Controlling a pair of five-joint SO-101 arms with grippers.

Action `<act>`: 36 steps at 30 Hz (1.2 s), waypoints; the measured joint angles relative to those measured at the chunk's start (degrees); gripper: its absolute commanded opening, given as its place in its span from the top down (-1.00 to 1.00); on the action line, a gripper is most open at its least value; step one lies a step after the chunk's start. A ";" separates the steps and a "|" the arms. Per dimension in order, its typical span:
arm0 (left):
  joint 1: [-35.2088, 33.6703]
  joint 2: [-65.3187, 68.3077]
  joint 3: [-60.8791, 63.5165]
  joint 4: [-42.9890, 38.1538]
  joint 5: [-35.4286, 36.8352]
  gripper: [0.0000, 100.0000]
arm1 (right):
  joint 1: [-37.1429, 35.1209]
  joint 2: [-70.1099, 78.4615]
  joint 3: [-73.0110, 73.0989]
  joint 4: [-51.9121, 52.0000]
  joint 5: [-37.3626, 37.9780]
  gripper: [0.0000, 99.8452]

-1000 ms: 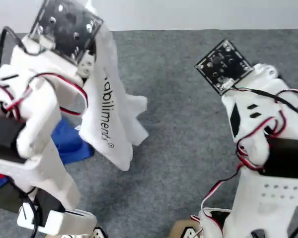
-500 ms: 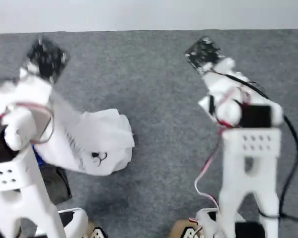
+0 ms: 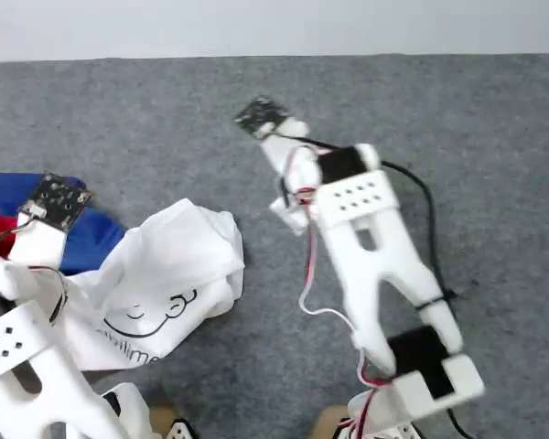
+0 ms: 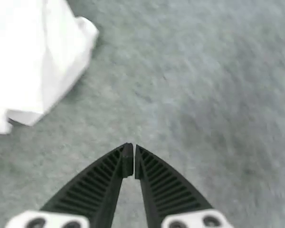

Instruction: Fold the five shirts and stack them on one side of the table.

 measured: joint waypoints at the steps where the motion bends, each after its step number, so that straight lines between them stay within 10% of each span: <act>1: -0.09 -0.35 0.70 -0.18 0.00 0.99 | -1.05 1.85 -1.49 0.00 -0.09 0.94; 9: -0.26 -3.96 5.89 -2.99 0.00 0.99 | -9.23 15.47 -12.75 0.00 -0.09 0.42; 36: -0.26 -20.04 18.64 -7.30 0.00 0.99 | -17.93 48.70 -50.81 0.00 0.97 0.41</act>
